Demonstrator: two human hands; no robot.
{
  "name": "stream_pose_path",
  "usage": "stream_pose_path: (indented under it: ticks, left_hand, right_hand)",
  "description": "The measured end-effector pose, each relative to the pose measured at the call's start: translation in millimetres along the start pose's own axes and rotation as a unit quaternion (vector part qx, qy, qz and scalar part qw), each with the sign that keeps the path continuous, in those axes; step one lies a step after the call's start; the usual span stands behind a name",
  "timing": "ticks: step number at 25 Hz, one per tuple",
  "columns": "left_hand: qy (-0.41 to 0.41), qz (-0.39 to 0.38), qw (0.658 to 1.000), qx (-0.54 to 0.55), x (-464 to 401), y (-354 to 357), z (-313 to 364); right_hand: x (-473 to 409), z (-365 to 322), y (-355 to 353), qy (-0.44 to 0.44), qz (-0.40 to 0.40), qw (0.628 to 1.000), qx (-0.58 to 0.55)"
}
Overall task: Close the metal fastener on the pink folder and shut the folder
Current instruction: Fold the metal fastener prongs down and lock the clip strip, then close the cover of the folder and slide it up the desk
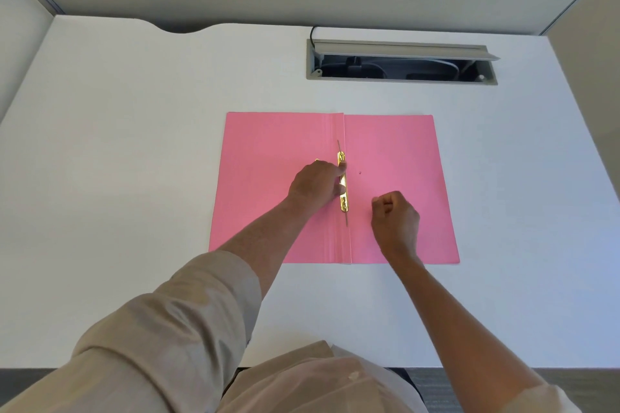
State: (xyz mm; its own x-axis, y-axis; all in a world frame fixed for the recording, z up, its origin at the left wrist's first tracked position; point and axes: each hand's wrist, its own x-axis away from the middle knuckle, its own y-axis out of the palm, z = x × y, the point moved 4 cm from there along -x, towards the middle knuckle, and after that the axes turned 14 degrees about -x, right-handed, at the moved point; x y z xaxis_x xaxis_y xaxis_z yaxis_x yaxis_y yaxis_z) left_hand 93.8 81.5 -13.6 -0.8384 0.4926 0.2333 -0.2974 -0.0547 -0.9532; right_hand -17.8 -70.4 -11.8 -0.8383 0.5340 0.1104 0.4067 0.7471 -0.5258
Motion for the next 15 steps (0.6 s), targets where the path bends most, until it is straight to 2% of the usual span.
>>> stream_pose_path:
  ticks: [3,5,8,11,15]
  left_hand:
    - [-0.006,-0.002,1.000,0.007,1,2,-1]
    - [-0.011,0.002,1.000,0.013,2,2,-1]
    - [-0.010,0.008,0.999,0.035,5,6,-1]
    - [-0.013,0.019,0.999,0.029,7,8,-1]
    - [-0.041,0.031,0.995,0.089,10,10,-5]
  right_hand:
    - [-30,0,-3,-0.103,-0.048,0.990,0.084]
    - [-50,7,3,-0.119,-0.114,0.972,0.169]
    - [-71,23,8,-0.126,-0.170,0.944,0.252]
    - [-75,35,10,-0.164,-0.178,0.924,0.295]
    - [-77,40,12,-0.176,-0.160,0.923,0.302]
